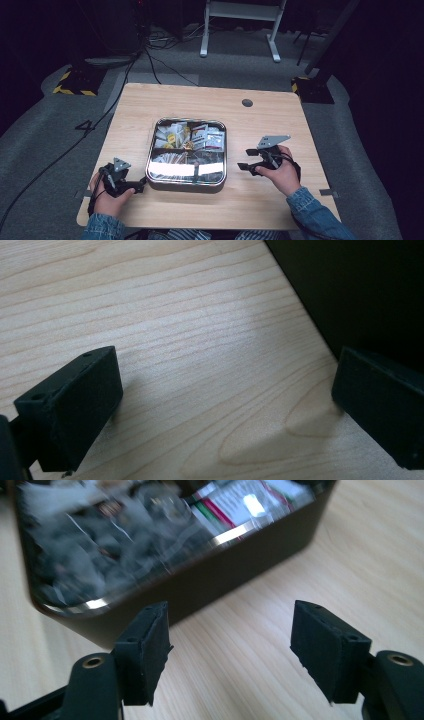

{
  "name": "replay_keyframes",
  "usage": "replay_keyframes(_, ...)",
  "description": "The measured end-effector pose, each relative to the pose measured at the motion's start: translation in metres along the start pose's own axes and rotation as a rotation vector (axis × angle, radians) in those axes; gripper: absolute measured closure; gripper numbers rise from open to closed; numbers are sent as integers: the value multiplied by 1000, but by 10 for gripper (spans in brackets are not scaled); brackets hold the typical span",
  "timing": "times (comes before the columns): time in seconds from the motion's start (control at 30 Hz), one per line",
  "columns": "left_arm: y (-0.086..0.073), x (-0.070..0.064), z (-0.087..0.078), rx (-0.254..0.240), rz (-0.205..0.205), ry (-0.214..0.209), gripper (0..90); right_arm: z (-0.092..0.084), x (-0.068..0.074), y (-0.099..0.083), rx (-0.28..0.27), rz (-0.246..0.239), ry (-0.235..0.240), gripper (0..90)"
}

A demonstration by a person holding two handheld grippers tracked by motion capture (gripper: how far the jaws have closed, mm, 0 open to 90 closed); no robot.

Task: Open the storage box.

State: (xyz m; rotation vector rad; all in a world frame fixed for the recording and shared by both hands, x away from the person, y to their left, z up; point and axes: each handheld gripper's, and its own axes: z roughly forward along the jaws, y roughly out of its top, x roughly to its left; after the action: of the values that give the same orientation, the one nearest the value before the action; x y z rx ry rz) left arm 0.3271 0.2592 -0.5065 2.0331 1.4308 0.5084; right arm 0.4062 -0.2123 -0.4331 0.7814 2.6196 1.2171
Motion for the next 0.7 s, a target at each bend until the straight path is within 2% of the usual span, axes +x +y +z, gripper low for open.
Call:
replay_keyframes(0.13,-1,-1,-1,-5,-9,14,3,0,7,21,-6,-32,25,329)
replay_keyframes(0.17,-1,-1,-1,-5,-9,14,3,0,7,21,-6,-32,25,329)
replay_keyframes(0.23,-1,-1,-1,-2,-10,10,3,0,11,33,-22,-49,53,335)
replay_keyframes(0.43,-1,-1,-1,-1,-11,9,3,1,15,50,-45,-69,67,331)
replay_keyframes(0.7,-1,-1,-1,-2,-10,9,4,15,24,75,-71,-100,84,321)
